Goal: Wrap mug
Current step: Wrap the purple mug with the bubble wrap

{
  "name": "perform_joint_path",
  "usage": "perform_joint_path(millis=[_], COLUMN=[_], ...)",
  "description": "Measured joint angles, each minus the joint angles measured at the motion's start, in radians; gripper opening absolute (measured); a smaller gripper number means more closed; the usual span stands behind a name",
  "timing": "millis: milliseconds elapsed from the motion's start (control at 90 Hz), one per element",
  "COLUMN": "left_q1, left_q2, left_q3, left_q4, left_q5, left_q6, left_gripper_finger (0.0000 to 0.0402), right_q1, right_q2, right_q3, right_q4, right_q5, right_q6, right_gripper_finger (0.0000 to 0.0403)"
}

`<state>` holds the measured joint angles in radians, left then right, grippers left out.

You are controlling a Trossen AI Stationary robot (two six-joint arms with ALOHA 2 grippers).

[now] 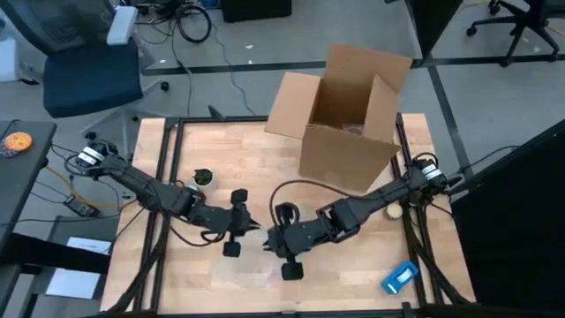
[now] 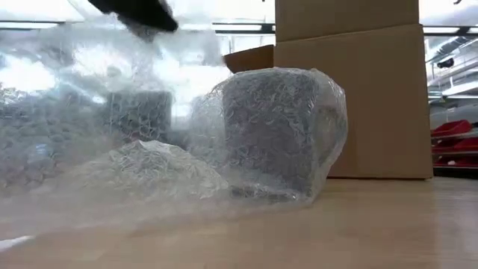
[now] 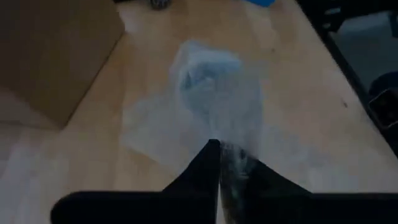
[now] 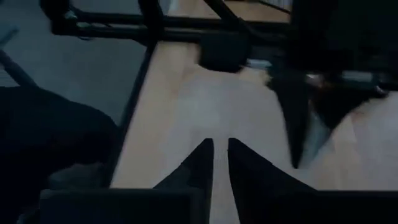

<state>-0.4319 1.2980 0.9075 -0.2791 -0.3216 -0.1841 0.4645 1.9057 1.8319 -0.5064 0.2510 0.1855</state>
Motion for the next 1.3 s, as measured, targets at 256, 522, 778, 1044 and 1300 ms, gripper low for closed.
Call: perform_joint_path(millis=[256,522,778,1044,1300], left_q1=[0.048,0.048,0.045,0.054,0.102], left_q2=[0.0,0.0,0.0,0.002,0.004], left_q3=[-0.011,-0.088,-0.184,-0.193,-0.249], left_q4=[-0.094,-0.161,-0.113,-0.078,-0.082], left_q5=[-0.026,-0.003,-0.003,-0.182,-0.174], left_q6=[-0.047,-0.168,-0.167,-0.014,-0.057], left_gripper_finger=[0.0,0.0,0.0,0.0,0.0], right_q1=[0.047,0.013,-0.001,0.008,0.019], right_q2=[0.006,0.009,0.01,0.01,0.009], right_q3=[-0.108,-0.327,-0.404,-0.403,-0.403], right_q4=[0.324,0.529,0.561,0.569,0.502], right_q5=[-0.024,-0.151,-0.173,-0.16,-0.169], right_q6=[-0.127,-0.053,0.02,-0.011,0.05], right_gripper_finger=[0.0115,0.0136,0.0129,0.0131,0.013])
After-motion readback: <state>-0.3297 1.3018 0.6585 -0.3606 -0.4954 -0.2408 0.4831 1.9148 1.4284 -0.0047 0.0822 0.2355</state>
